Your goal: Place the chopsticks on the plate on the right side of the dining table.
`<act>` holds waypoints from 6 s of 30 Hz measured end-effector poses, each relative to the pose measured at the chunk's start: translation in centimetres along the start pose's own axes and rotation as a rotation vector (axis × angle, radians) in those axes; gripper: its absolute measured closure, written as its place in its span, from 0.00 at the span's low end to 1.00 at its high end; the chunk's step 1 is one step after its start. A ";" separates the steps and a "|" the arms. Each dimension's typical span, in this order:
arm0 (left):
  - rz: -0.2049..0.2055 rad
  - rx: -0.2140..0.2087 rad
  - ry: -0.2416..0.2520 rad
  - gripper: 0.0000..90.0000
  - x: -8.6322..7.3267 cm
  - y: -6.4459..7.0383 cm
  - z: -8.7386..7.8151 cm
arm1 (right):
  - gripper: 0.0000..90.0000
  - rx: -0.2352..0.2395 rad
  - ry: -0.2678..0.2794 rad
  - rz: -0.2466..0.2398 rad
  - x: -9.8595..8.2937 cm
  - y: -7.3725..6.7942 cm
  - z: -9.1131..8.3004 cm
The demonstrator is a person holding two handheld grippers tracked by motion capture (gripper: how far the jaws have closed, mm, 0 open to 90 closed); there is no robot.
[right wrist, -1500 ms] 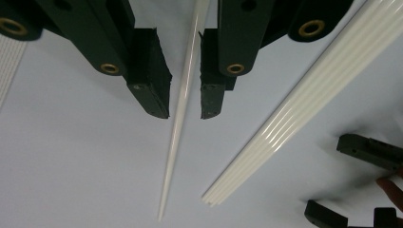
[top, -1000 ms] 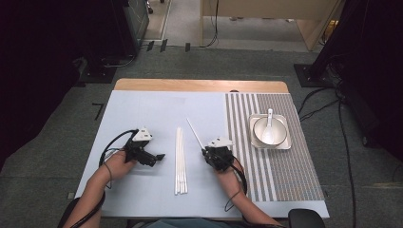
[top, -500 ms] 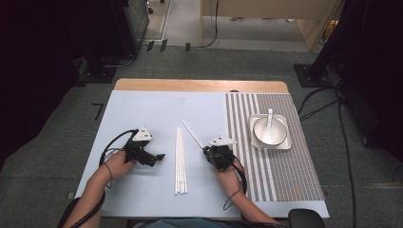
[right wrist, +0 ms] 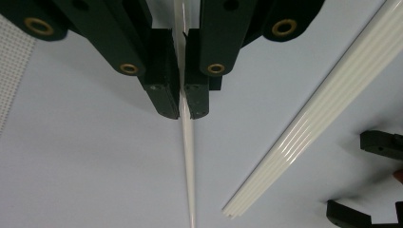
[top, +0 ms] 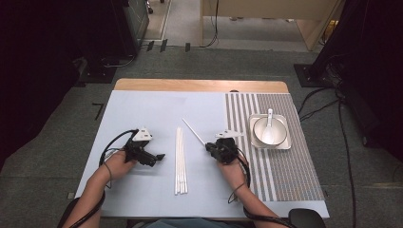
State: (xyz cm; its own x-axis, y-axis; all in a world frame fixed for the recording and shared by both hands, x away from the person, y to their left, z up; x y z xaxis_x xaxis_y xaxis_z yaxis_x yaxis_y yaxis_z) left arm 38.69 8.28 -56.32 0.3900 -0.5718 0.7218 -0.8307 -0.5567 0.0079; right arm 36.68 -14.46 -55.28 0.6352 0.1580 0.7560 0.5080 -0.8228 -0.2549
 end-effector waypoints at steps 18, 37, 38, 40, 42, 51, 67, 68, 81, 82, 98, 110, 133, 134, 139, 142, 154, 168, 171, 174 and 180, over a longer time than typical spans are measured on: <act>0.000 0.000 -0.001 0.01 0.0 0.0 0.0 | 0.95 0.080 0.039 0.096 1.4 0.7 -0.8; 0.001 -0.001 -0.002 0.01 0.0 0.0 0.0 | 0.95 -0.035 0.101 -0.024 4.6 2.6 -2.9; 0.001 -0.001 -0.003 0.01 0.0 0.0 0.0 | 0.95 -0.040 0.103 -0.027 4.9 2.8 -3.2; 0.001 0.000 -0.002 0.01 0.0 0.0 0.0 | 0.95 -0.052 0.101 -0.025 5.2 3.2 -3.5; 0.001 0.000 -0.002 0.01 0.0 0.0 0.0 | 0.95 -0.060 0.102 -0.034 5.4 3.5 -3.7; -0.002 -0.001 0.000 0.01 0.0 0.0 0.0 | 0.95 -0.090 0.081 -0.085 6.5 4.5 -4.9; -0.003 -0.001 0.001 0.01 0.0 0.0 0.0 | 0.95 -0.115 0.070 -0.056 7.6 7.2 -7.7; -0.002 -0.002 0.001 0.01 0.0 0.0 0.0 | 0.95 -0.121 0.065 -0.065 7.6 7.5 -8.0; -0.002 -0.002 0.000 0.01 0.0 0.0 0.0 | 0.95 -0.148 0.068 -0.048 7.5 9.8 -9.9; -0.002 -0.002 0.000 0.01 0.0 0.0 0.0 | 0.95 -0.141 0.069 -0.036 7.4 9.9 -10.0; 0.001 -0.001 -0.002 0.01 0.0 0.0 0.0 | 0.95 -0.168 0.067 0.010 7.0 12.7 -12.1; 0.001 -0.001 -0.002 0.01 0.0 0.0 0.0 | 0.95 -0.193 0.064 0.037 6.5 14.6 -13.4; 0.001 0.000 -0.004 0.01 0.0 0.0 0.0 | 0.95 -0.251 0.089 0.077 6.2 18.1 -16.0; 0.001 0.000 -0.004 0.01 0.0 0.0 0.0 | 0.95 -0.253 0.093 0.082 6.1 18.4 -16.2; 0.001 -0.001 -0.004 0.01 0.0 0.0 0.0 | 0.95 -0.261 0.108 0.090 6.0 19.3 -16.8; 0.000 0.001 -0.004 0.01 0.0 0.0 0.0 | 0.95 -0.267 0.115 0.095 5.9 19.9 -17.3; 0.000 0.000 -0.003 0.01 0.0 0.0 0.0 | 0.95 -0.284 0.125 0.120 5.0 21.9 -18.0; 0.000 0.000 -0.003 0.01 0.0 0.0 0.0 | 0.95 -0.298 0.112 0.127 3.4 23.8 -17.4; 0.000 0.000 -0.003 0.01 0.0 0.0 0.0 | 0.95 -0.290 0.100 0.127 2.9 24.2 -16.8; 0.000 0.000 -0.003 0.01 0.0 0.0 0.0 | 0.95 -0.276 0.092 0.131 2.6 24.3 -16.2; 0.000 0.000 -0.003 0.01 0.0 0.0 0.0 | 0.95 -0.262 0.082 0.132 2.0 24.8 -15.6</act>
State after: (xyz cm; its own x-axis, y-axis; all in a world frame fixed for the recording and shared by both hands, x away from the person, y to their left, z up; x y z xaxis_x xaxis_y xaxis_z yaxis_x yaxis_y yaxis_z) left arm 38.72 8.26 -56.32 0.3913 -0.5734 0.7198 -0.8307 -0.5567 0.0081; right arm 41.39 -43.06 -50.68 0.6313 0.0049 0.7756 0.2500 -0.9479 -0.1975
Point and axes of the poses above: each handheld gripper's, and its own axes: z roughly forward along the jaws, x roughly out of its top, y roughly to its right, the point moved 9 cm from there along z, roughly forward along the jaws, and after that the axes turned 2 degrees about y, right-handed, at the moved point
